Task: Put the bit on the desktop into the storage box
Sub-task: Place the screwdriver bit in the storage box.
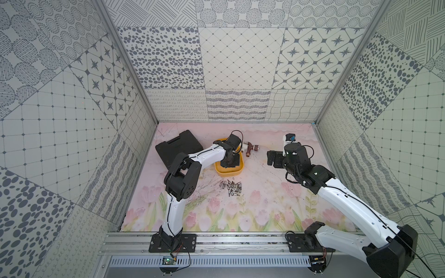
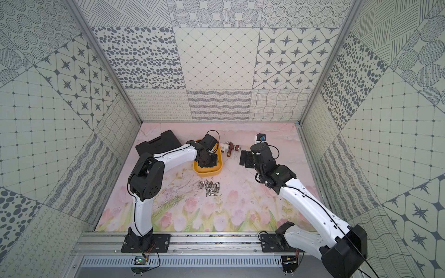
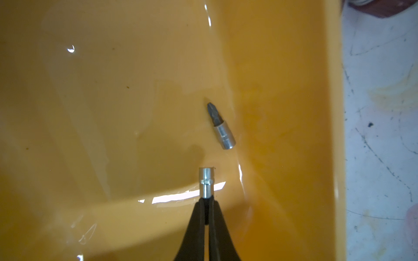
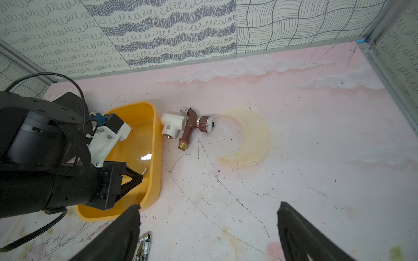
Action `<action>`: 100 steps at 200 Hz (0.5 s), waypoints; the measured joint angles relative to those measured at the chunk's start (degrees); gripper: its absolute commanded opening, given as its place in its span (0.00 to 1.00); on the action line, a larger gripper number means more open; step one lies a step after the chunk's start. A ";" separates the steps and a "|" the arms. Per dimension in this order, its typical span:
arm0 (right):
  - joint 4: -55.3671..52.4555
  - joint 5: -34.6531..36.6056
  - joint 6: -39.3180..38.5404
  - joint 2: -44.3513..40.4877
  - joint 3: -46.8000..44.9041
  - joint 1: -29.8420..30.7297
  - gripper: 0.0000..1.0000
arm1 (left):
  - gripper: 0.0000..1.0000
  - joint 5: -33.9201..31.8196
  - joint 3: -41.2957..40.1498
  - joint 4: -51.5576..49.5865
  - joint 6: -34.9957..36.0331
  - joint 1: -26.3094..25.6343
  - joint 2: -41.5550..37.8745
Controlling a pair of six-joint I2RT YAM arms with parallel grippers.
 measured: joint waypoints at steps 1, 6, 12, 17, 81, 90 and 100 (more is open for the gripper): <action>0.00 -0.02 -0.02 0.00 0.00 0.00 0.97 | 0.06 0.00 0.00 0.00 0.00 0.00 -0.02; 0.00 -0.22 -0.07 0.00 0.00 0.00 0.97 | 0.07 -0.02 -0.02 0.00 0.00 0.00 -0.09; 0.00 -0.44 -0.17 0.00 0.00 -0.02 0.97 | 0.09 -0.11 -0.11 0.00 0.00 0.00 -0.22; 0.00 -0.70 -0.28 0.00 0.00 -0.04 0.97 | 0.10 -0.15 -0.17 -0.02 0.00 0.00 -0.39; 0.00 -4.90 -3.52 0.02 0.00 -0.13 0.97 | 0.35 -0.07 -2.05 0.37 -0.52 -0.02 -4.59; 0.00 -5.81 -4.17 0.04 0.00 -0.13 0.96 | 0.39 0.07 -2.67 0.50 -0.48 0.02 -5.53; 0.00 -7.04 -4.94 0.13 0.02 -0.13 0.97 | 0.42 0.20 -3.48 0.79 -0.33 0.04 -6.69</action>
